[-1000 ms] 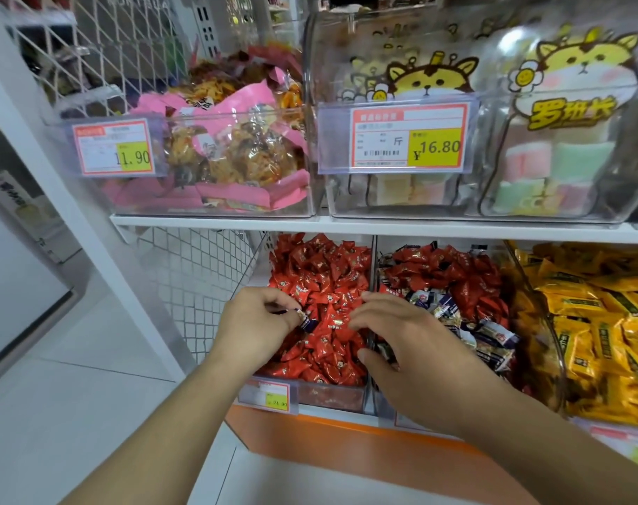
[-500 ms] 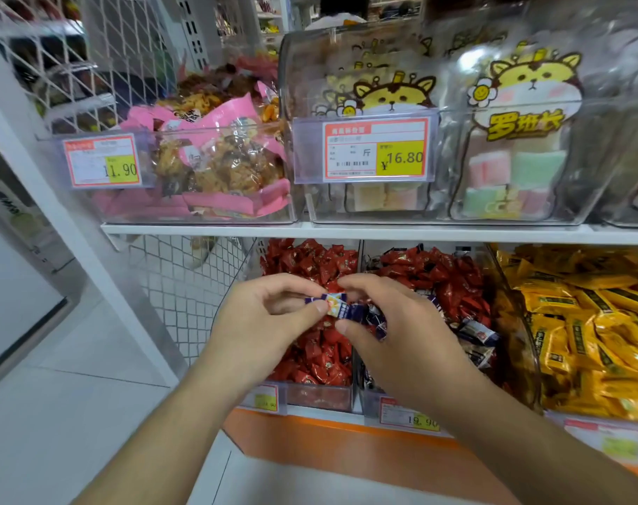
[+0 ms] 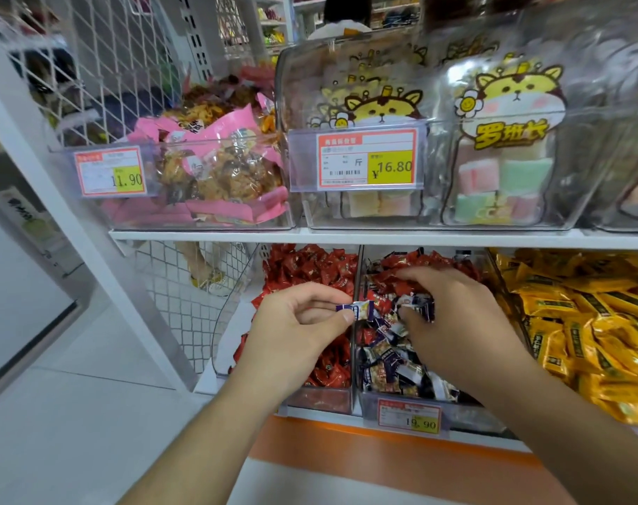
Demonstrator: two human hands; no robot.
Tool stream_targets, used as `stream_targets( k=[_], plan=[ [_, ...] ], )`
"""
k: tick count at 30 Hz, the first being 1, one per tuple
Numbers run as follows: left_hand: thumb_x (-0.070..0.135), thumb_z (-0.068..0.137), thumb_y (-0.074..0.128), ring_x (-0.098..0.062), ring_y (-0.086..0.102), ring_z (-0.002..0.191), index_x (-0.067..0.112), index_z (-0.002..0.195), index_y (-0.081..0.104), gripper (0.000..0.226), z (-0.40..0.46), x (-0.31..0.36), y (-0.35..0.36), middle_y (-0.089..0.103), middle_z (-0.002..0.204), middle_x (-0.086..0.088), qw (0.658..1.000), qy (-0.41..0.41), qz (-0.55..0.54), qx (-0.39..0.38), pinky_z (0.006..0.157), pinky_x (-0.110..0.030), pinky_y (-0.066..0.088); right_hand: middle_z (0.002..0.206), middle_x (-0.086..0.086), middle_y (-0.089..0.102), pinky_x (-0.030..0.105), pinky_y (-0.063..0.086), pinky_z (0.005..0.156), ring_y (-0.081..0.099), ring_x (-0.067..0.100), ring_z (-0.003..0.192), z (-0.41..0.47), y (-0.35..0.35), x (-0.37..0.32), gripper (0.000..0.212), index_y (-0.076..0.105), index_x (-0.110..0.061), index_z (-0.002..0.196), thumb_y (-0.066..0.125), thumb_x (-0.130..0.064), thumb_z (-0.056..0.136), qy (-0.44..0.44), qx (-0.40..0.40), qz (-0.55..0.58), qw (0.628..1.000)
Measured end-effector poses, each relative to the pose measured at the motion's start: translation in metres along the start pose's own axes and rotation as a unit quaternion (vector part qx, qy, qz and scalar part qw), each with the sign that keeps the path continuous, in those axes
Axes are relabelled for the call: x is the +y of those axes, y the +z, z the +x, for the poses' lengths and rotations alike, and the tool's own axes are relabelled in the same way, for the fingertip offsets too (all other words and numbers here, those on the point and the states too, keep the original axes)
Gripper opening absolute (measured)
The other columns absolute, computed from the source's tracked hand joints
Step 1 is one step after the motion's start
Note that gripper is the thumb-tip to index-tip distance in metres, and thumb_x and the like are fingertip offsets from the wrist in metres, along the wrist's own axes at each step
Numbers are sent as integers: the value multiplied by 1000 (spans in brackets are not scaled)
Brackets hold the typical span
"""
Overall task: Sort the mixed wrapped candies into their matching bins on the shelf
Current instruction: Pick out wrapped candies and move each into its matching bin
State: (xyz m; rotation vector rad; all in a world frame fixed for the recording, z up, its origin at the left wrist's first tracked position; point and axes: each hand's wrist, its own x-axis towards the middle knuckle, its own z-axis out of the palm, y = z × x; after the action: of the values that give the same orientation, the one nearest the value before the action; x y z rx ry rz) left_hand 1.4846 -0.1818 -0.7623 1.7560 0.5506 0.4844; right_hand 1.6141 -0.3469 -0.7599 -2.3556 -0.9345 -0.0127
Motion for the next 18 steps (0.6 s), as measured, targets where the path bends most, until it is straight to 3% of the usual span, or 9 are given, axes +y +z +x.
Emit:
stream_targets(
  k=[2, 4, 8, 10, 12, 15, 18],
  plan=[
    [11, 86, 83, -20, 77, 88, 23, 93, 80, 15, 1, -1, 2, 79, 88, -3, 1000, 2, -5, -3, 84, -27, 58, 139, -20, 57, 22, 40, 105, 51, 5, 130, -3, -1, -1, 49, 55, -40, 141, 72, -33, 95, -26, -31, 47, 998],
    [9, 84, 84, -21, 77, 88, 23, 93, 80, 16, 2, -1, 3, 79, 89, -4, 1000, 4, -15, -7, 85, -30, 59, 121, -27, 63, 12, 41, 98, 55, -7, 116, -5, 2, -3, 39, 61, -43, 129, 75, -36, 93, -53, -46, 82, 994],
    [7, 83, 85, -20, 77, 90, 20, 98, 79, 21, 1, -1, 3, 79, 94, -4, 999, 1, -32, -30, 83, -30, 58, 89, -23, 67, 14, 51, 74, 62, -5, 89, -6, 6, -10, 11, 68, -42, 97, 74, -35, 93, -55, -26, 120, 991],
    [8, 85, 83, -18, 76, 93, 20, 102, 78, 22, 1, 0, -4, 79, 97, 0, 999, 10, -17, -32, 88, -33, 58, 86, -21, 65, 14, 50, 64, 63, -1, 79, -4, 4, -8, 11, 66, -40, 93, 73, -31, 94, -39, -1, 102, 994],
    [11, 87, 82, -12, 74, 93, 24, 103, 76, 21, 7, -4, -18, 78, 98, 6, 999, 25, 40, -3, 91, -32, 57, 97, -19, 64, 19, 53, 62, 62, 2, 70, 0, 2, -2, 9, 65, -38, 101, 69, -31, 97, -14, 14, 57, 998],
    [11, 88, 79, -4, 71, 92, 30, 100, 74, 23, 18, -19, -50, 75, 95, 13, 981, 42, 178, 68, 92, -32, 57, 127, -10, 61, 28, 54, 88, 62, 10, 104, 1, 3, 6, 28, 65, -31, 126, 65, -29, 99, -15, 6, -4, 1000],
    [16, 89, 78, -6, 65, 106, 33, 110, 72, 28, 21, -31, -75, 70, 112, 17, 933, 45, 340, 106, 92, -27, 49, 136, -11, 59, 25, 45, 105, 53, 10, 126, -2, 10, -1, 34, 64, -27, 132, 63, -22, 99, -68, -20, -2, 997]
  ],
)
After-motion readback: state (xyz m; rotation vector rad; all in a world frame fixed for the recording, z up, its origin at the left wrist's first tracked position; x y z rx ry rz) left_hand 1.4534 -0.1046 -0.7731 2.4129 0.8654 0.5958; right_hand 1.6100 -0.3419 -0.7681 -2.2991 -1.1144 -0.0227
